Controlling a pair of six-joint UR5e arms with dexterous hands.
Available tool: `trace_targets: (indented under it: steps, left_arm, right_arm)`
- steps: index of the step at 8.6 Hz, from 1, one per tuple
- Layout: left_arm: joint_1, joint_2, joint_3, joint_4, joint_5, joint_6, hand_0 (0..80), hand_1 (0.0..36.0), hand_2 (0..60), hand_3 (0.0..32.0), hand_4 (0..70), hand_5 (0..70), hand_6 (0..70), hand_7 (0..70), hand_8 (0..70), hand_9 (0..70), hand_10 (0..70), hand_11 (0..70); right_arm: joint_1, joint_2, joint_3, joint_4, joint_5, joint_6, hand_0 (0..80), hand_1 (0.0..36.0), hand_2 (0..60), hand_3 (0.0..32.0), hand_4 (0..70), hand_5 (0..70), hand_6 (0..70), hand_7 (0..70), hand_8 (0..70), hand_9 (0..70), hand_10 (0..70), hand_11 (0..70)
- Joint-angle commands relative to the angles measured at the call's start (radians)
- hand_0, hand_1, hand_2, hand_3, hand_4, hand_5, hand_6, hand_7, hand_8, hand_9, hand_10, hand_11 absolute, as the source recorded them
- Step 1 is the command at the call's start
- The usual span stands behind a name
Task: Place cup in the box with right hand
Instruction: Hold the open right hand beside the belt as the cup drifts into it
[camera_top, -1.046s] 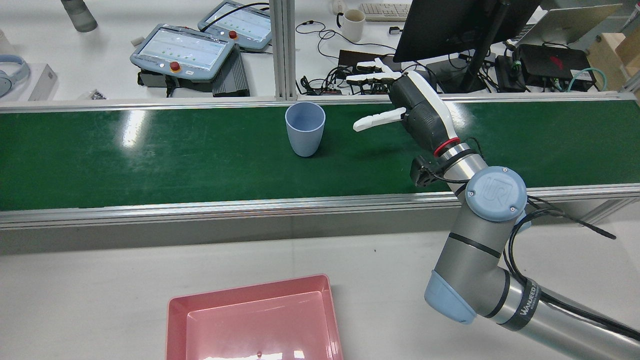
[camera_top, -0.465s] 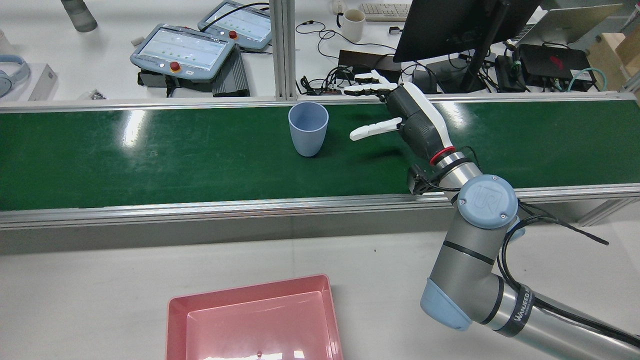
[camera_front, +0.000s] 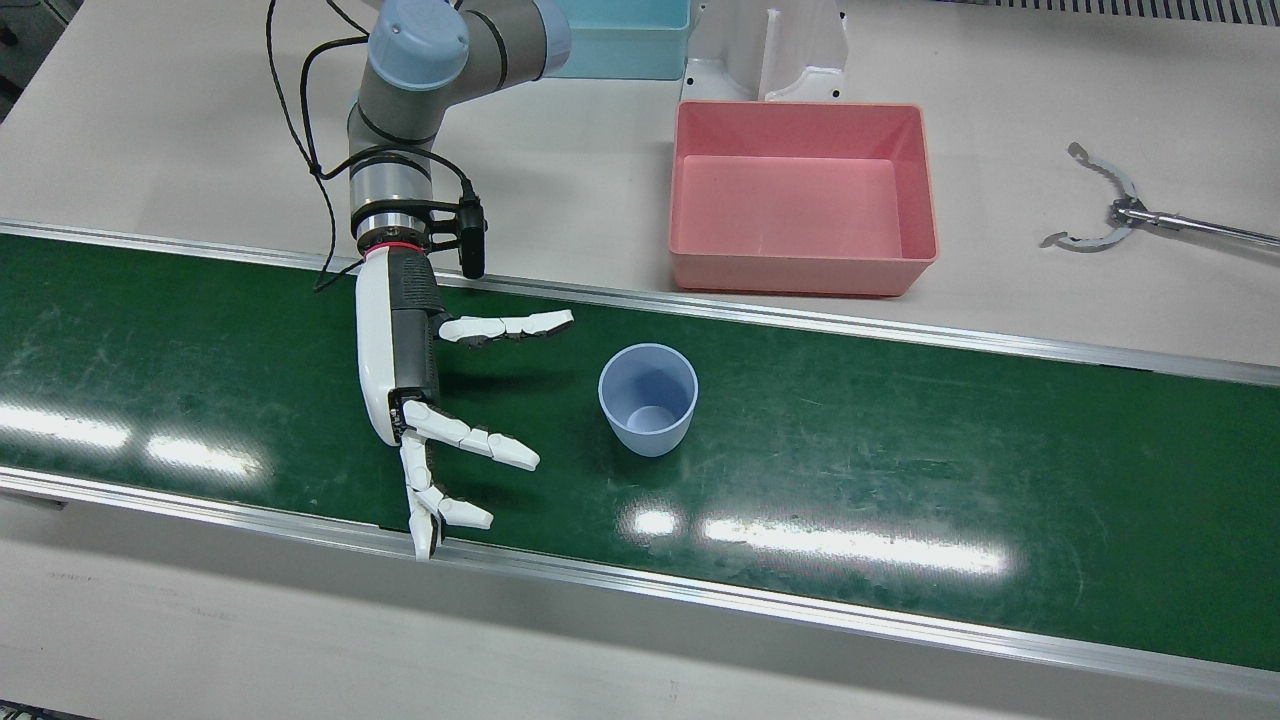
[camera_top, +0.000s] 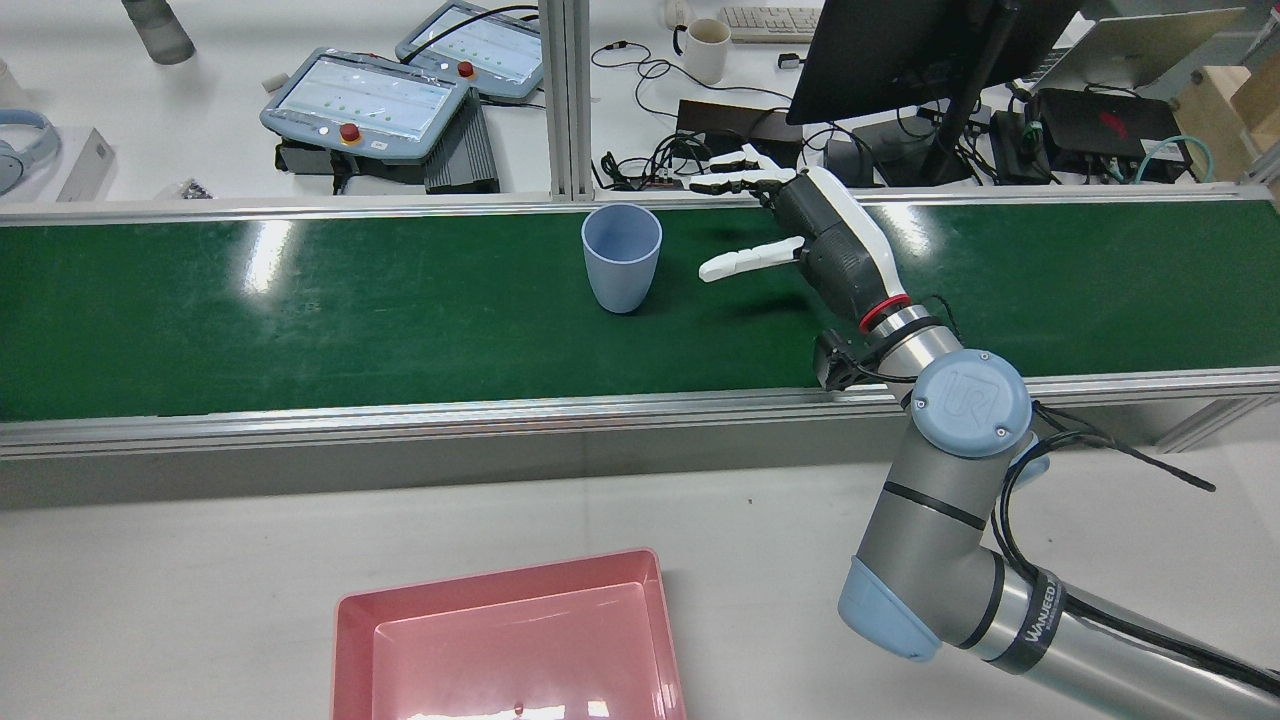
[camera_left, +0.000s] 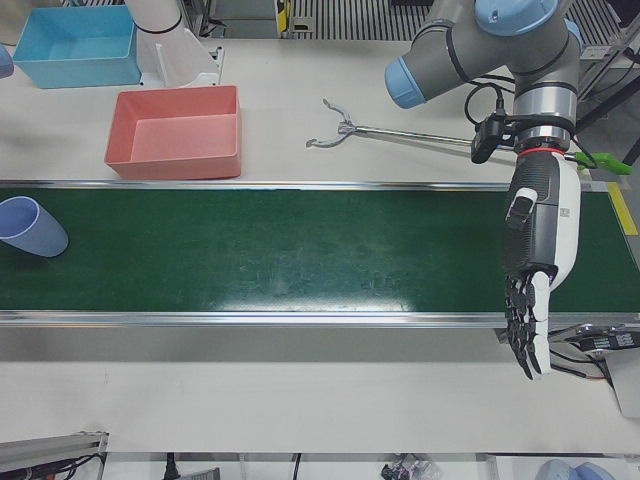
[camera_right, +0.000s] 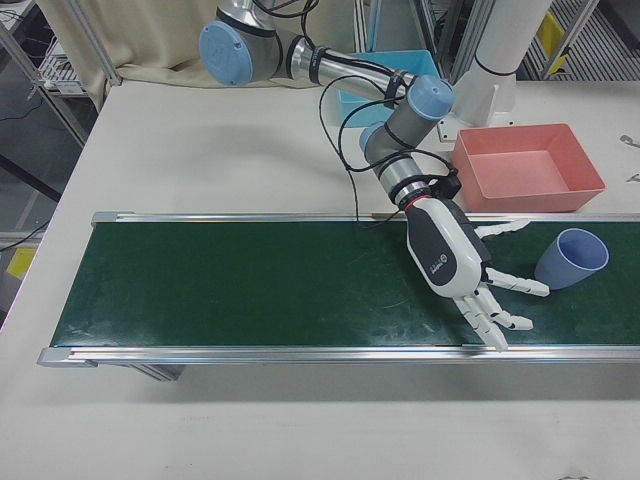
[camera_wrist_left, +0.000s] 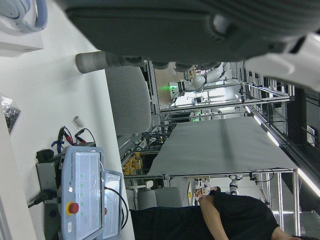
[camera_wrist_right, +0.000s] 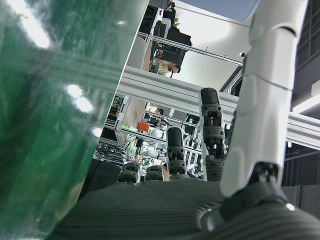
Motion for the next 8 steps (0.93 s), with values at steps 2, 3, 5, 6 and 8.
trace_targets:
  steps: [2,3,5,6,8]
  left_arm:
    - [0.0,0.0,0.0,0.0,-0.002,0.0,0.0,0.0,0.0,0.0,0.0,0.0,0.0,0.0,0.0,0.0,0.0,0.0]
    - [0.0,0.0,0.0,0.0,0.0,0.0,0.0,0.0,0.0,0.0,0.0,0.0,0.0,0.0,0.0,0.0,0.0,0.0]
    - [0.0,0.0,0.0,0.0,0.0,0.0,0.0,0.0,0.0,0.0,0.0,0.0,0.0,0.0,0.0,0.0,0.0,0.0]
    - [0.0,0.0,0.0,0.0,0.0,0.0,0.0,0.0,0.0,0.0,0.0,0.0,0.0,0.0,0.0,0.0,0.0,0.0]
    - [0.0,0.0,0.0,0.0,0.0,0.0,0.0,0.0,0.0,0.0,0.0,0.0,0.0,0.0,0.0,0.0,0.0,0.0]
  right_arm:
    - [-0.005,0.0,0.0,-0.005,0.002,0.001,57.6,20.2,5.3,0.0,30.7,6.2,8.8,33.8,1.0,5.9,4.4,8.4]
    - [-0.009,-0.001,-0.002,-0.005,0.002,0.001,57.7,20.3,5.8,0.0,30.5,6.3,8.9,34.1,1.1,6.1,4.5,8.6]
    - [-0.011,0.0,-0.002,-0.006,0.002,0.001,57.5,20.0,5.0,0.0,29.9,6.3,8.8,33.5,1.2,6.1,4.6,8.7]
    - [-0.013,0.0,-0.002,-0.006,0.002,0.001,57.4,20.0,5.2,0.0,29.9,6.3,8.8,33.5,1.3,6.3,4.6,8.7]
    - [-0.016,0.0,0.0,-0.008,0.0,0.001,57.5,19.9,4.4,0.0,29.9,6.3,8.7,33.0,1.2,6.0,4.3,8.2]
